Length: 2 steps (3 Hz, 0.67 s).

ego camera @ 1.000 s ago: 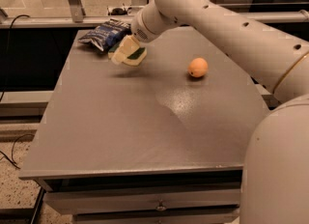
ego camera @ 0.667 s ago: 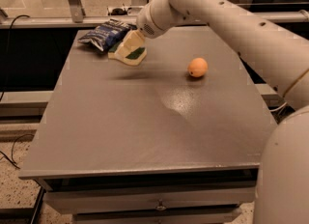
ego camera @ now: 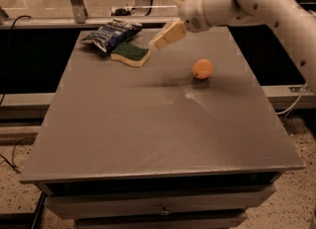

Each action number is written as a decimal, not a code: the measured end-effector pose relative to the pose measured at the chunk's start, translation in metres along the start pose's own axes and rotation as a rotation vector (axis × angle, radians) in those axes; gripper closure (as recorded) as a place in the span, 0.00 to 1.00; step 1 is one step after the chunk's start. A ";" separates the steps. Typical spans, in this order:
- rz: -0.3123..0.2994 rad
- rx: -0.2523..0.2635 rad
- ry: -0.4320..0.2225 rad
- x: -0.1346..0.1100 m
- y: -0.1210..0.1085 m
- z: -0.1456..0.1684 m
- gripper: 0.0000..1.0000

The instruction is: Move sponge near blue chip bag

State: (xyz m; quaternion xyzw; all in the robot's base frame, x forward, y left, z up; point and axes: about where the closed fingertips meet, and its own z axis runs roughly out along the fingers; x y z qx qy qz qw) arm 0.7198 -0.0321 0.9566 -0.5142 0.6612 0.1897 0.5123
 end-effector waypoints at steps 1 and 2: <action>-0.033 0.093 -0.049 0.004 -0.021 -0.074 0.00; -0.030 0.097 -0.044 0.008 -0.022 -0.077 0.00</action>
Offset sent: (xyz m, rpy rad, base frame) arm -0.0134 -0.0531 0.0259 0.0270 -0.0714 -0.0404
